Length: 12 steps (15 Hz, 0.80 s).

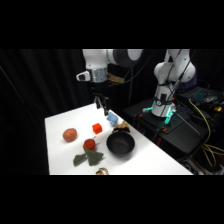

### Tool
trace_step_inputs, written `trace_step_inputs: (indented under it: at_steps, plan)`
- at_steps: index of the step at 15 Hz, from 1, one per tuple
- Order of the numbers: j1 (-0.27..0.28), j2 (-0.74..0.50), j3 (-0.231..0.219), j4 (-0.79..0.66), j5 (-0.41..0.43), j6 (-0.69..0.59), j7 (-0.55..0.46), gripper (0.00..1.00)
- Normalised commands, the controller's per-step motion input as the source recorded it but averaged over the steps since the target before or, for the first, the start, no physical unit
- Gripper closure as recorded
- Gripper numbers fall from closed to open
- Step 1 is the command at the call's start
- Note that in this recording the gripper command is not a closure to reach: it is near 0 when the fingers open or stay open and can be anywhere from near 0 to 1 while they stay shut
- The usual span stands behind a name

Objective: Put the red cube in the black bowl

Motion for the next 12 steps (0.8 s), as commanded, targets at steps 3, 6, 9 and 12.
trace_step_inputs:
  at_steps: [3, 6, 9, 12]
  plan:
    - [-0.030, 0.02, 0.008, 0.03, -0.025, 0.00, -0.03, 0.00]
    - [-0.086, 0.05, -0.043, 0.14, -0.056, 0.00, -0.17, 0.00]
    - [-0.143, 0.11, -0.088, 0.29, -0.034, -0.10, -0.37, 0.00]
    - [-0.147, 0.22, -0.080, 0.36, -0.001, -0.13, -0.44, 0.00]
